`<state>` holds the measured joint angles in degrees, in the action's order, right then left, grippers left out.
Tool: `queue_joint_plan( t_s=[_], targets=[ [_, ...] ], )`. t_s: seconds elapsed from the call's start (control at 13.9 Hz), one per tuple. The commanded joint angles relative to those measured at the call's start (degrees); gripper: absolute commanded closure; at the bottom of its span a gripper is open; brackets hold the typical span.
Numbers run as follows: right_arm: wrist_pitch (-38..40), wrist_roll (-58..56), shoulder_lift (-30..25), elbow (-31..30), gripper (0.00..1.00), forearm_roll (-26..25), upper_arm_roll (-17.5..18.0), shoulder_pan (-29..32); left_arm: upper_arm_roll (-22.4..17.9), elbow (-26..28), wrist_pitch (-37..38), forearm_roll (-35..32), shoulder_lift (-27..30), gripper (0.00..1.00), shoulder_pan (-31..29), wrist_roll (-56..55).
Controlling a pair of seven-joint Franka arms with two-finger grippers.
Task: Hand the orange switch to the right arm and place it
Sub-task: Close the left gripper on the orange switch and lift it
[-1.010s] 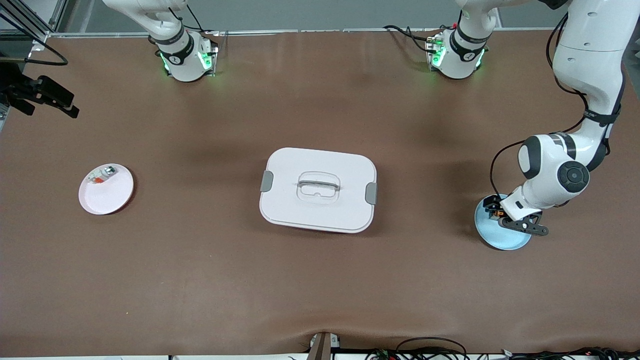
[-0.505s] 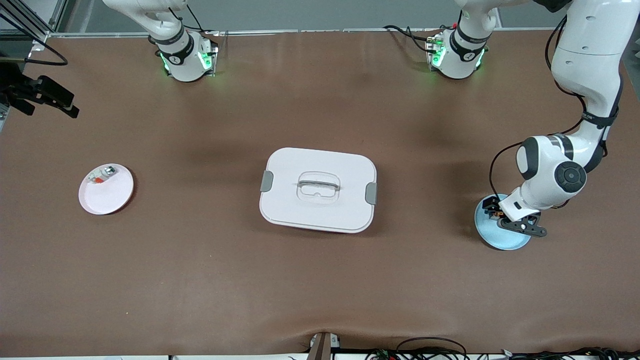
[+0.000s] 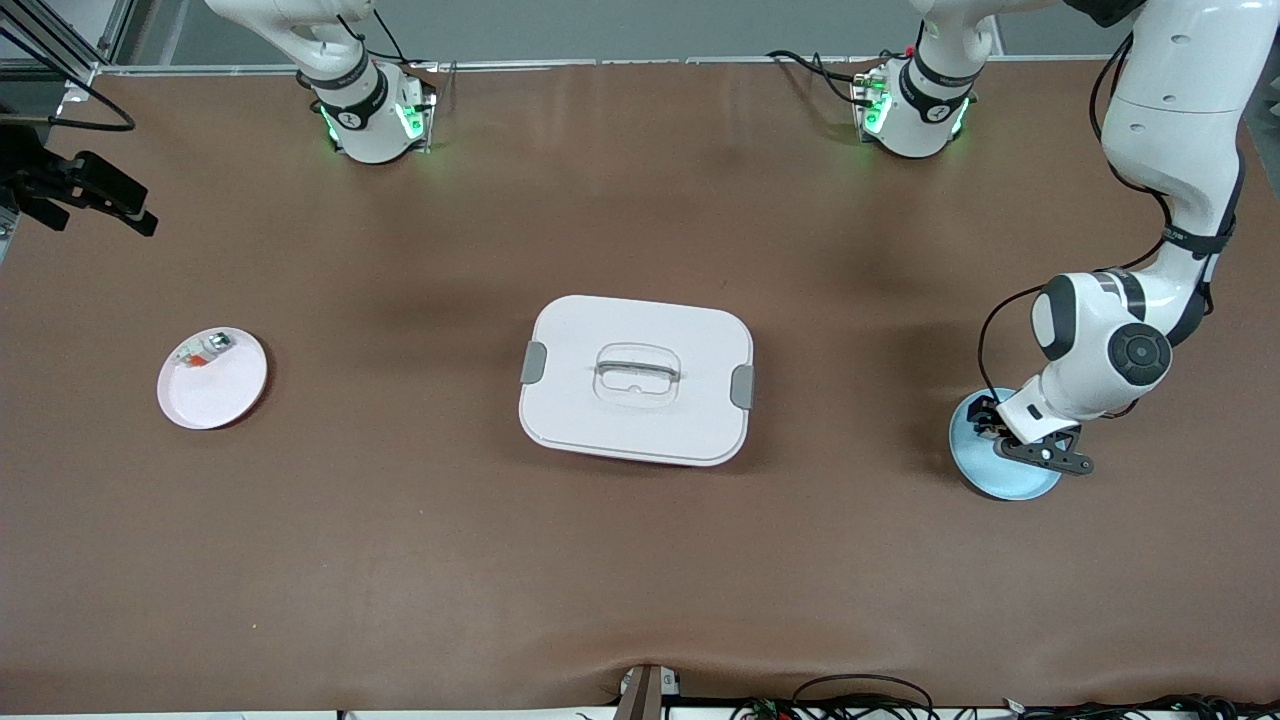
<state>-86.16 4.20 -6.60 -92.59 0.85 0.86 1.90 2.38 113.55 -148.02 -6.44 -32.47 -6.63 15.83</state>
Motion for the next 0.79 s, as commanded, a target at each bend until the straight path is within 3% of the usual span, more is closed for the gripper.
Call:
queue_joint_plan(
  t_s=[0.0,0.36,0.5,0.72],
  targets=[
    [0.0,-0.3,-0.6,0.0,0.00,0.1,0.1,0.7,-0.1,-0.9,-0.3,-1.1,-0.2,0.74,-0.3,0.0],
    [0.0,-0.3,-0.5,0.0,0.00,0.1,0.1,0.7,0.0,-1.4,-0.3,-0.9,0.5,0.74,-0.4,-0.4],
    [0.0,-0.3,-0.5,0.0,0.00,0.1,0.1,0.7,0.0,-1.4,0.2,-0.4,1.6,0.68,-0.4,-0.5],
    [0.1,-0.3,-0.5,0.0,0.00,0.1,0.1,0.9,0.1,-1.3,1.7,-0.2,3.8,0.72,-0.1,-2.8]
  ],
)
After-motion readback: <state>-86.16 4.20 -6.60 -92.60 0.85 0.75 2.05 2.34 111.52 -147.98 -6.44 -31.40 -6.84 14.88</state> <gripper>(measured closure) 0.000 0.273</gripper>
